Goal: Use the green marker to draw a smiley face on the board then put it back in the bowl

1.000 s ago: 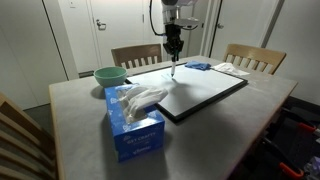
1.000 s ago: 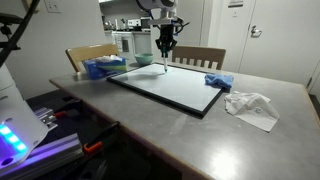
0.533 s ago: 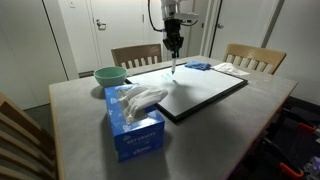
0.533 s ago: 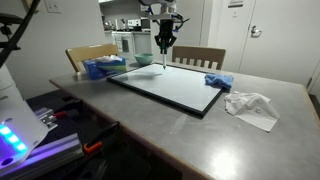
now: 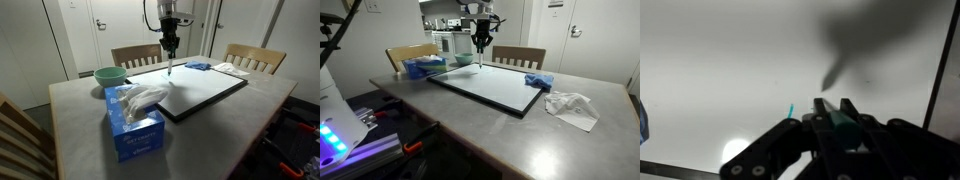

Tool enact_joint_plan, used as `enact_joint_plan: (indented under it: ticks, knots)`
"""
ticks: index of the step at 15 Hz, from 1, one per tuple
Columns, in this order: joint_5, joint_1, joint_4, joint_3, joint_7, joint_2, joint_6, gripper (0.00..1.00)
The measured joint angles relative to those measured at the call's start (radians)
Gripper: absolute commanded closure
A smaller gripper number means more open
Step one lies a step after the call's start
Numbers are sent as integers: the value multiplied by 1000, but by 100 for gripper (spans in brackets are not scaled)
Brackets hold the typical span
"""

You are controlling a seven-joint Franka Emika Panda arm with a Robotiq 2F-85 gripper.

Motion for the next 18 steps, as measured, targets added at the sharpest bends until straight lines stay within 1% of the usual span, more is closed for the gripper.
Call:
enact_joint_plan:
  ticks: [5,10,18]
  knots:
    - [0,13,0,25,-40,0,0,95]
    - [-27,26,0,25,-52,4,3,95]
    - [-27,23,0,25,-77,29,37,95]
